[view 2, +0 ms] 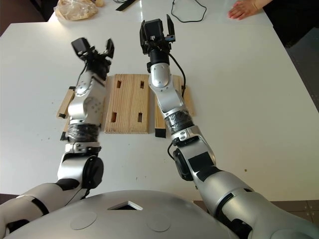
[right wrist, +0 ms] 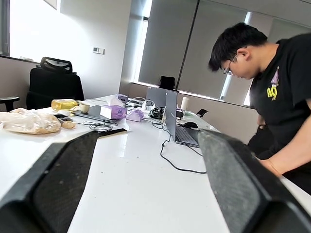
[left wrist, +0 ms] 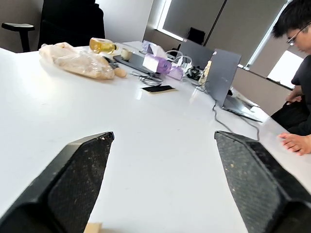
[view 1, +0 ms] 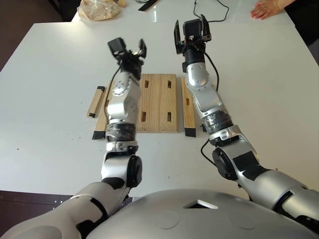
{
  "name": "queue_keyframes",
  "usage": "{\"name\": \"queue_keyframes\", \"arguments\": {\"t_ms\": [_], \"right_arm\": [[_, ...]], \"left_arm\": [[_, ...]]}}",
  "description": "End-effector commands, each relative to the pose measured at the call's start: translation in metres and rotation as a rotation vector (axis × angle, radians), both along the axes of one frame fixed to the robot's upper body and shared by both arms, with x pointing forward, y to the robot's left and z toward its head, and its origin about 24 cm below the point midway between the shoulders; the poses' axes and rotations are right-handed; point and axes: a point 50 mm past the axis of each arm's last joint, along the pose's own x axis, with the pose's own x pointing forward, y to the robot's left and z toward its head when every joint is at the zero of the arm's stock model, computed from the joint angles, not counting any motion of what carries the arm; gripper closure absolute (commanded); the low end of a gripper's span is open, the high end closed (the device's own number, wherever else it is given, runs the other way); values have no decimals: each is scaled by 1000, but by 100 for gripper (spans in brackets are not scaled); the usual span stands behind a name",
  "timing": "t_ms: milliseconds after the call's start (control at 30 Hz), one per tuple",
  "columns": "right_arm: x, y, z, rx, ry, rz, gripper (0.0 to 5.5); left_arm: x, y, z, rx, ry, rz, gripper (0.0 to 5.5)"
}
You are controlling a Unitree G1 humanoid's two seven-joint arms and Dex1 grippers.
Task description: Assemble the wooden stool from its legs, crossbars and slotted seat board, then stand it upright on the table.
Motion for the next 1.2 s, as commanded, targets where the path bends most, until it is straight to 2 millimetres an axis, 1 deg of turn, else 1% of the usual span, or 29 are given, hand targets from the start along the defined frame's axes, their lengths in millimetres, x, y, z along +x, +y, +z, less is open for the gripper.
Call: {"name": "queue_keyframes", "arguments": {"t_ms": [33,100,133,200,267,333,400,433,500,633,767,1000,1067,1133,1200], "right_arm": [[-7,11,1,19,14,23,177],[-9,11,0,19,17,17,177],[-10,10,-1,17,18,14,177],[-11,10,-1,12,23,13,177],[-12,9,-2,9,28,9,177],[-12,10,-2,-2,30,10,177],[-13,12,-3,-12,33,19,177],[-13,13,-3,-20,33,27,177],[-14,15,-4,-31,35,39,177],[-16,17,-4,-48,28,37,177],[-17,17,-5,-39,31,28,177],[-19,19,-6,-43,29,32,177],[-19,20,-6,-42,29,33,177],[-20,20,-6,-41,27,33,177],[-20,21,-5,-38,26,33,177]], "left_arm": [[-23,53,-15,208,68,-46,166],[-33,75,-15,327,78,-60,190],[-36,82,-14,363,79,-66,190],[-43,93,-12,407,82,-100,190],[-49,105,-15,451,109,-133,190],[-61,127,-29,491,194,-150,190],[-72,148,-44,484,279,-157,190],[-78,155,-48,449,307,-167,190],[-88,162,-55,391,339,-208,190],[-105,168,-63,306,371,-296,190],[-118,166,-74,333,432,-385,190],[-134,161,-89,347,502,-398,190],[-142,161,-97,356,538,-387,219],[-148,159,-103,348,563,-411,244],[-149,158,-107,355,579,-424,270]]}}
